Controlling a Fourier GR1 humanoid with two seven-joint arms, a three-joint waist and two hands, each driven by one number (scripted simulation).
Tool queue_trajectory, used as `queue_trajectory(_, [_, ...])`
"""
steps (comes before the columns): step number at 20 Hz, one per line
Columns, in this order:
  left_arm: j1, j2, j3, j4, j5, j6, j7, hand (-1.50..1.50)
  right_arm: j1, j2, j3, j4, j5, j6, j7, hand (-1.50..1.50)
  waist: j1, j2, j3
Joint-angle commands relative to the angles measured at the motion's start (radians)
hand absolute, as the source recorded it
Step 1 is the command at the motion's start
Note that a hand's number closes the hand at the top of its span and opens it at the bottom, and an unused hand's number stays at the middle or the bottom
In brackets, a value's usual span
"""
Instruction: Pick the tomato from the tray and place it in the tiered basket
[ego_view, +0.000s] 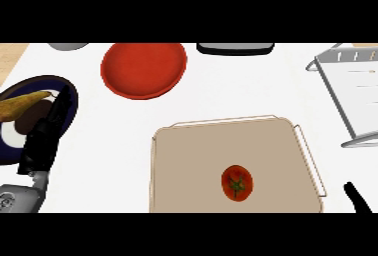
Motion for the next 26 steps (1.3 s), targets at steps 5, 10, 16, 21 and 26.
queue_trajectory(5, [-0.049, 0.005, 0.029, 0.073, -0.003, -0.032, -0.025, 0.00, -0.218, 0.043, 0.134, -0.101, 0.229, 0.190, 0.491, -1.50, 0.016, 0.001, 0.001])
queue_trajectory(10, [-0.048, -0.039, -0.021, 0.020, -0.052, 0.002, 0.033, 0.00, -0.452, 0.110, 0.206, -0.025, 0.258, 0.333, 0.751, -1.50, 0.014, -0.007, 0.005])
queue_trajectory(16, [-0.082, -0.035, 0.040, 0.081, -0.015, -0.044, 0.003, 0.00, -0.617, 0.293, 0.304, 0.091, 0.374, 0.470, 0.903, -1.50, 0.003, -0.007, 0.006])
queue_trajectory(21, [-0.014, -0.087, 0.011, 0.073, -0.062, -0.012, -0.043, 0.00, -0.584, 0.344, 0.307, 0.171, 0.432, 0.488, 0.850, -1.50, -0.002, -0.009, 0.007])
queue_trajectory(26, [-0.044, -0.054, 0.064, 0.088, -0.042, -0.064, -0.026, 0.00, -0.589, 0.407, 0.353, 0.278, 0.551, 0.488, 0.812, -1.50, -0.005, -0.009, 0.007])
